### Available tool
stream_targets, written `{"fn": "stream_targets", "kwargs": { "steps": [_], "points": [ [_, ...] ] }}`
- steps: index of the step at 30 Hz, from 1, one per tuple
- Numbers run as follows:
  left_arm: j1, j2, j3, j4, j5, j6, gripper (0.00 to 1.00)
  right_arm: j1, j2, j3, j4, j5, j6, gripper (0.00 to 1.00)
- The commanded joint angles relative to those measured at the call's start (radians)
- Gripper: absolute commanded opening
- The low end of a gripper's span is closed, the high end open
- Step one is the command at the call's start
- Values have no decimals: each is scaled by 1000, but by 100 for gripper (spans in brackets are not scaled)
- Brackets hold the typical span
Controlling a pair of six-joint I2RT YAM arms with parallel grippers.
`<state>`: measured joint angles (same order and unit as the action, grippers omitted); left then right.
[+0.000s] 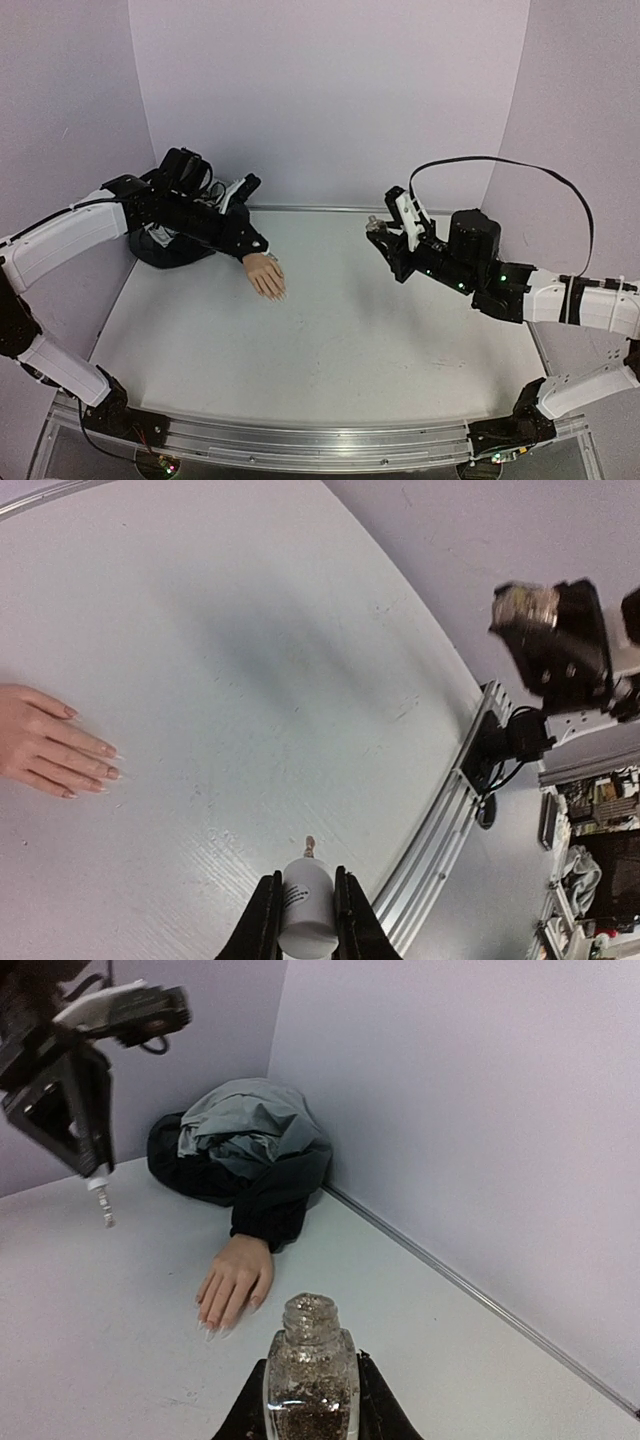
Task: Paint the nails
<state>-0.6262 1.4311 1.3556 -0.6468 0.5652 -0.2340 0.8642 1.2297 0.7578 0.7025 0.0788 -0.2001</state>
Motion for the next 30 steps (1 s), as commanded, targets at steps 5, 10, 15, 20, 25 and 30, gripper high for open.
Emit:
{"fn": "stream_targets", "kwargs": {
  "steps": [5, 10, 15, 20, 25, 30],
  "points": [
    [6, -15, -109, -30, -258, 327, 0, -126, -81, -41, 10, -20, 45, 0],
    [8, 65, -108, -18, -327, 404, 0, -165, -78, -40, 12, -45, 32, 0],
    [8, 146, -81, -14, -329, 452, 0, -163, -46, -23, 15, -33, 13, 0],
    [20, 197, -64, 18, -349, 466, 0, -164, -56, -33, 20, 1, 7, 0],
    [22, 258, -56, 43, -350, 485, 0, -164, -43, -39, 23, 0, 7, 0],
    [35, 286, -51, 81, -365, 484, 0, -164, -40, -46, 30, 8, 7, 0]
  ]
}}
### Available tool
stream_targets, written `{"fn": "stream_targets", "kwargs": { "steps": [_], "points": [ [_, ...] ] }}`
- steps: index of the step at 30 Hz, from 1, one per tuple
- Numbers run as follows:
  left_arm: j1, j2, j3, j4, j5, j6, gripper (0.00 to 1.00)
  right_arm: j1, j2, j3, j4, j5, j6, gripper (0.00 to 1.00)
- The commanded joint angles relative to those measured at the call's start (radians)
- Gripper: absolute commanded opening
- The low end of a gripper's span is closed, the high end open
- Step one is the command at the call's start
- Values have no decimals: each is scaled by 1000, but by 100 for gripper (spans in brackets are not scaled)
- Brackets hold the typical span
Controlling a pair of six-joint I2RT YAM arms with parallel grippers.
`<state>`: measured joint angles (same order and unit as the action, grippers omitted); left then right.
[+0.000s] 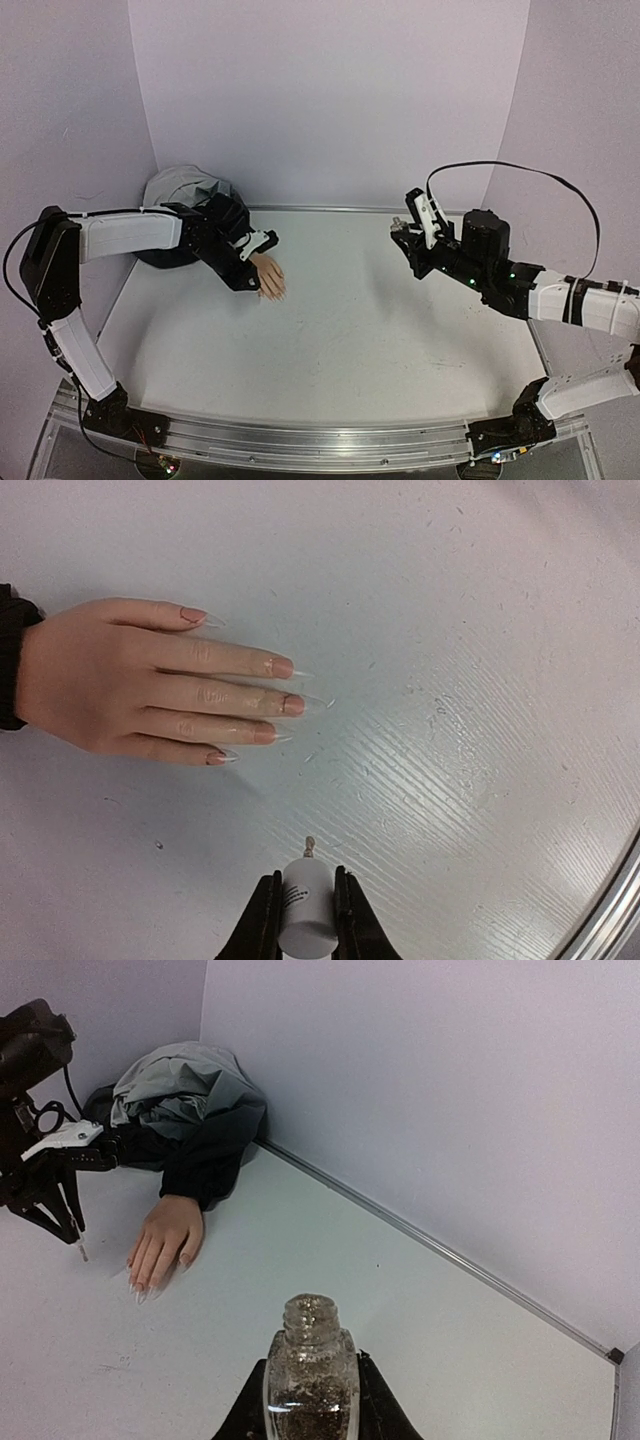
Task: Paint the nails
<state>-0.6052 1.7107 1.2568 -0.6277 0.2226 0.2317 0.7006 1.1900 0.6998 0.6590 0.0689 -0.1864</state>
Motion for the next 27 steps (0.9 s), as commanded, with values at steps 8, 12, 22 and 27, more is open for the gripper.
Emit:
{"fn": "stream_targets", "kwargs": {
  "steps": [8, 12, 22, 27],
  "points": [
    [33, 71, 67, 78, -39, 54, 0, -1, 10, 11, 82, 23, -11, 0],
    [63, 82, 69, 93, -17, 64, 0, 0, 16, 6, 88, 26, -10, 0],
    [73, 129, 99, 102, 20, 91, 0, -1, 28, 9, 90, 30, -13, 0],
    [75, 141, 100, 117, 39, 95, 0, 0, 25, 6, 90, 35, -14, 0]
  ]
}}
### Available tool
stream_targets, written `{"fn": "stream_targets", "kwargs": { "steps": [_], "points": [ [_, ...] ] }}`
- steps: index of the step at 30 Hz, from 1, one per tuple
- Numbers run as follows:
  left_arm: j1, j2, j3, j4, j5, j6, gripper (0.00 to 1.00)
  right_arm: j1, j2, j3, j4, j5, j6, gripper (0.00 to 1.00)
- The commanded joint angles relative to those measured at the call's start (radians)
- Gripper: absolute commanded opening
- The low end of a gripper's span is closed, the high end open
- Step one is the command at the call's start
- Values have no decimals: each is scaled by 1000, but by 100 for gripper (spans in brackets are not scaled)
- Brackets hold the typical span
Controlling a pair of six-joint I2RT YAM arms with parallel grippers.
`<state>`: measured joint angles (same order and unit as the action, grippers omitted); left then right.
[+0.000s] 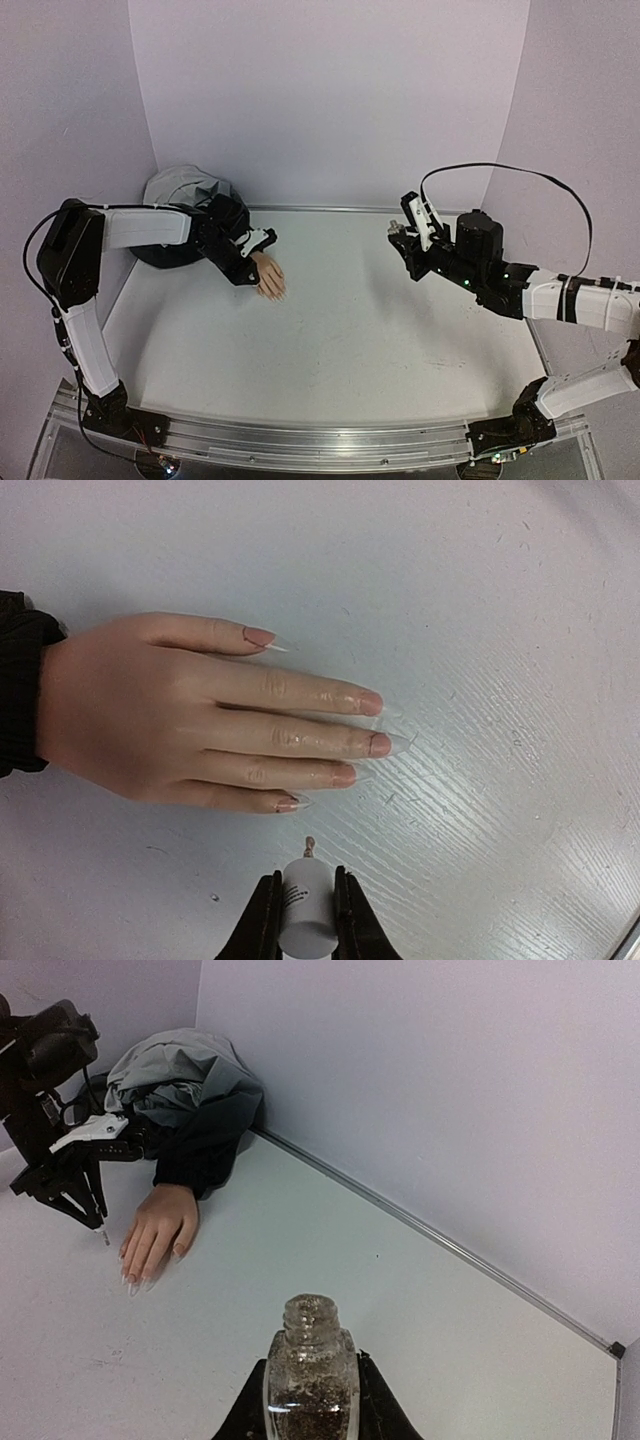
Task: Paint the nails
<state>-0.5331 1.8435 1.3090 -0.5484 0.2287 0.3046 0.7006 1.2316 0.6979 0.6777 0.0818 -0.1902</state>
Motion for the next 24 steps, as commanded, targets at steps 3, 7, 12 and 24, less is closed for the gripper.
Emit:
{"fn": "stream_targets", "kwargs": {
  "steps": [3, 7, 12, 24],
  "points": [
    [4, 21, 50, 38, 41, 25, 0, 0, -14, 8, 71, 23, -9, 0],
    [5, 31, 53, 42, 44, 31, 0, 0, -15, 5, 73, 24, -9, 0],
    [10, 37, 64, 46, 39, 32, 0, -1, -8, 6, 76, 24, -9, 0],
    [13, 43, 64, 58, 32, 28, 0, 0, -4, 7, 76, 22, -8, 0]
  ]
}}
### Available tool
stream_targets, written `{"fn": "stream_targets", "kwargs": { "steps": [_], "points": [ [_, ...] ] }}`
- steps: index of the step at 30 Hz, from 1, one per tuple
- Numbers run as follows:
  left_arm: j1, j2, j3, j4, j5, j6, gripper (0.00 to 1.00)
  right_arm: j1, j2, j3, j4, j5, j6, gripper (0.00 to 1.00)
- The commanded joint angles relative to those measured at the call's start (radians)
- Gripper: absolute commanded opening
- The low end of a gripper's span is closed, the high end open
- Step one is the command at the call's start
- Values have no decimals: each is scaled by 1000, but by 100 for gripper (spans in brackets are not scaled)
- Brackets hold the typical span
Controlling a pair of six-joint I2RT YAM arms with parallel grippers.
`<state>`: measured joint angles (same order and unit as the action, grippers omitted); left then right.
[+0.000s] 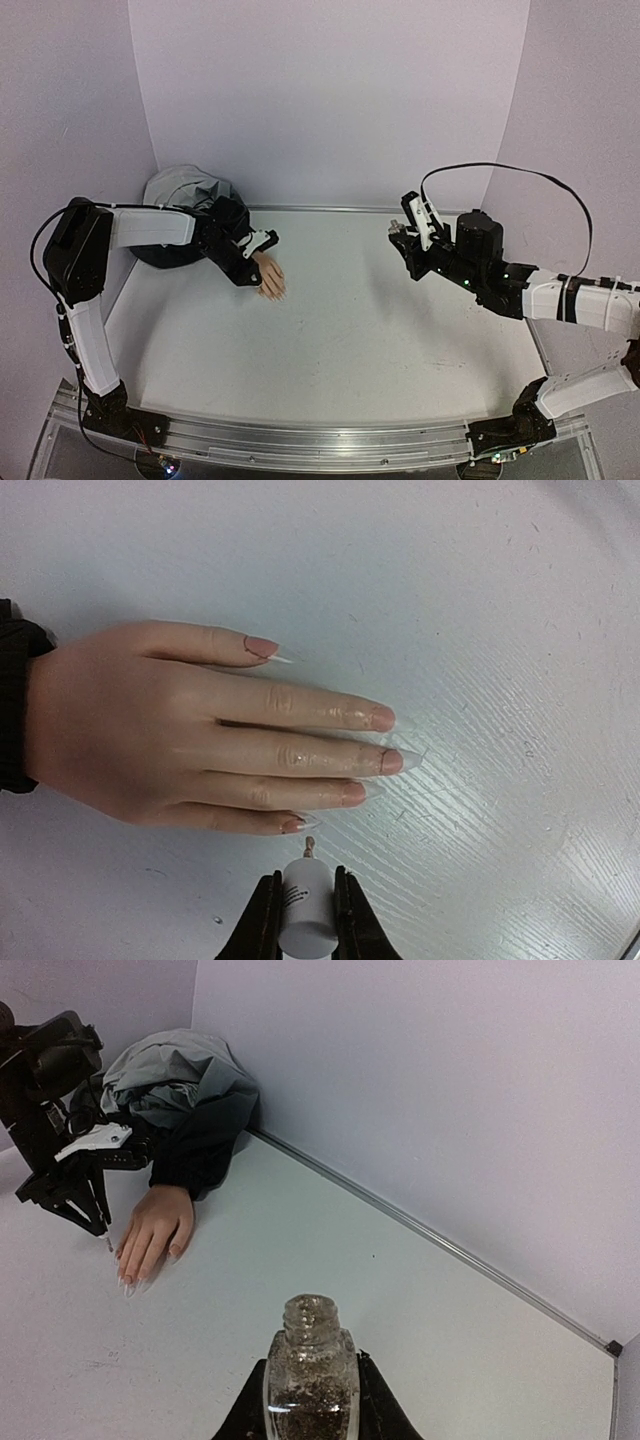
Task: Paint the nails
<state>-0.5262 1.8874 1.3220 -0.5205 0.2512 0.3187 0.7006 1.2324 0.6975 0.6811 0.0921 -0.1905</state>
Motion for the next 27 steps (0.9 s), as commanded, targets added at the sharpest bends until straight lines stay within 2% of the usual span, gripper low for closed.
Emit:
{"fn": "stream_targets", "kwargs": {
  "steps": [1, 27],
  "points": [
    [7, -1, 49, 31, 9, 15, 0, 0, -5, 7, 73, 12, -7, 0],
    [15, 22, 48, 41, 3, 14, 0, -1, -7, 4, 75, 11, -6, 0]
  ]
}}
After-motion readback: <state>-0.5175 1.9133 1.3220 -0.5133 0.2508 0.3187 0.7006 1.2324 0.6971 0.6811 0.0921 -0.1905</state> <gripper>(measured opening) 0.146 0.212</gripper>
